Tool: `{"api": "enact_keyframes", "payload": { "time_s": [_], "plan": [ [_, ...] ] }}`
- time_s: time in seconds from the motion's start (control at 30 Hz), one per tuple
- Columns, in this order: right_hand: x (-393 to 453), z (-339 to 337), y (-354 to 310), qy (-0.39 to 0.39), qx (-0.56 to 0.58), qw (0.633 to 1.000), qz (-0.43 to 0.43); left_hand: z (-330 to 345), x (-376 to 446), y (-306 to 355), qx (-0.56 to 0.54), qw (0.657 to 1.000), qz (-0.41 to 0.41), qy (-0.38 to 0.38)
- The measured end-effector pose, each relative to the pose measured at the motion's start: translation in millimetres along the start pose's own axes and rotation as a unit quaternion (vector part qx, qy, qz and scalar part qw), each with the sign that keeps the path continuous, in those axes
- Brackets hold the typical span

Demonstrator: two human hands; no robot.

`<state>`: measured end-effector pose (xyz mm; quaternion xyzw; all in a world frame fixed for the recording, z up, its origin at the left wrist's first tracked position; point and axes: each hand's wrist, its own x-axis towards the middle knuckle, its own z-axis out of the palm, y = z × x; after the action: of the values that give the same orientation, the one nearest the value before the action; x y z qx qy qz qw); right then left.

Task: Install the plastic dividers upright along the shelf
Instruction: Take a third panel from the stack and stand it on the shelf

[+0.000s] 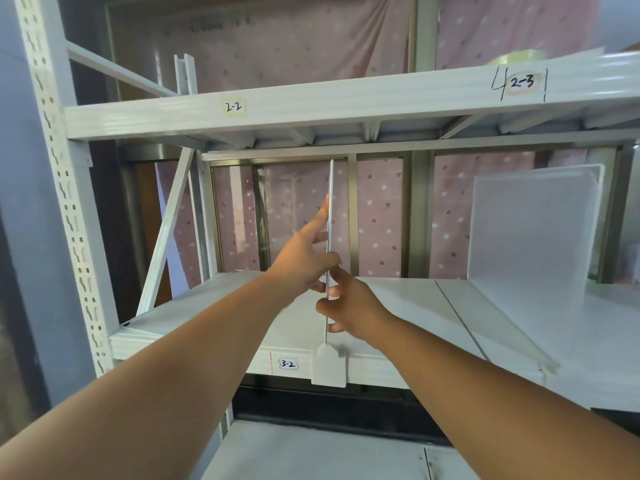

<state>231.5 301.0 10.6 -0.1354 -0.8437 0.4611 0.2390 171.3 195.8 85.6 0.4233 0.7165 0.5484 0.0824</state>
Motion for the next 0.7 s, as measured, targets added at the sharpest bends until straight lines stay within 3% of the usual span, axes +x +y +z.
{"api": "enact_keyframes", "payload": {
  "time_s": [0.7],
  "plan": [
    [0.7, 7.9, -1.3, 0.059, -0.138, 0.988, -0.021, 5.6, 8.6, -10.5, 0.017, 1.000, 0.012, -0.012]
  ]
}}
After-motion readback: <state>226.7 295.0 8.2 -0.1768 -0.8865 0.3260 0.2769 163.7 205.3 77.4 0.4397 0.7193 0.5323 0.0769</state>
